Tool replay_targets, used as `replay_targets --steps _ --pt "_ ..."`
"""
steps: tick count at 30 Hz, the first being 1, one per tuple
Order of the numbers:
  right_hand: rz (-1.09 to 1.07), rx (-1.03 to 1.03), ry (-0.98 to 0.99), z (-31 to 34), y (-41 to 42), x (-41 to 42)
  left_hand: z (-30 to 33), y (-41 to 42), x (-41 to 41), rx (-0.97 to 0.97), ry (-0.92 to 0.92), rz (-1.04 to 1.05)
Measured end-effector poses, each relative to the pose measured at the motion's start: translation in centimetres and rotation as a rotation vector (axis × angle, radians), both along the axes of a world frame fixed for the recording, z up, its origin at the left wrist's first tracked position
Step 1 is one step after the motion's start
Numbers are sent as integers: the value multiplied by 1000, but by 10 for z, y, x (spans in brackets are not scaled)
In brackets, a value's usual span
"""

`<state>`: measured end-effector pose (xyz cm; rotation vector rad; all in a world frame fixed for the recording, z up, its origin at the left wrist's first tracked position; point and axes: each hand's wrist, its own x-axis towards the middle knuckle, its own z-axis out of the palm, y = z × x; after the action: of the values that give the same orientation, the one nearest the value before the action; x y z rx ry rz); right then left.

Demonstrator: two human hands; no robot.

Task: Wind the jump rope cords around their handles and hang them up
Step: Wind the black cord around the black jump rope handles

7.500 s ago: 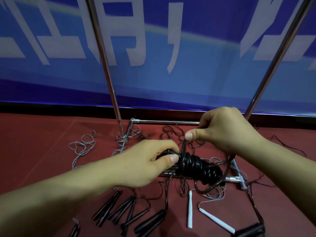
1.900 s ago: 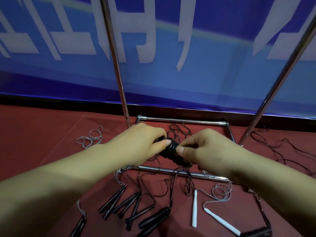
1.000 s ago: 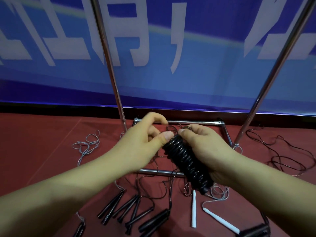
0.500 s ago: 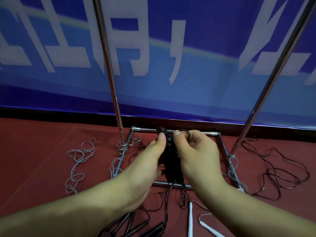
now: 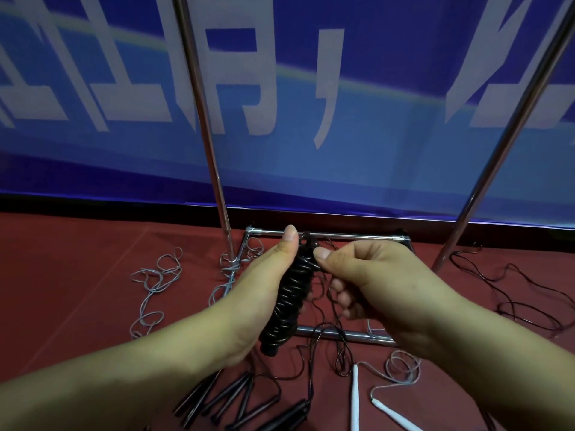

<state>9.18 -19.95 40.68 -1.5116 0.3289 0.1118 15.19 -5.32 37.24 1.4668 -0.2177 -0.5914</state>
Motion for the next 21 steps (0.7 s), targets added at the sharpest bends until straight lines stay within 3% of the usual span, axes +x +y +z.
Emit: replay_targets --steps 4,9,15,21 --pt "26 126 68 1 -2 -1 11 9 -10 4 43 -103" --pt "40 145 36 4 -7 -2 4 1 -5 35 66 -80" --pt "10 28 -92 7 -11 -4 -2 0 -2 8 -36 -100" --pt "-33 -23 -139 1 -15 -4 -1 2 -5 104 -209 -158"
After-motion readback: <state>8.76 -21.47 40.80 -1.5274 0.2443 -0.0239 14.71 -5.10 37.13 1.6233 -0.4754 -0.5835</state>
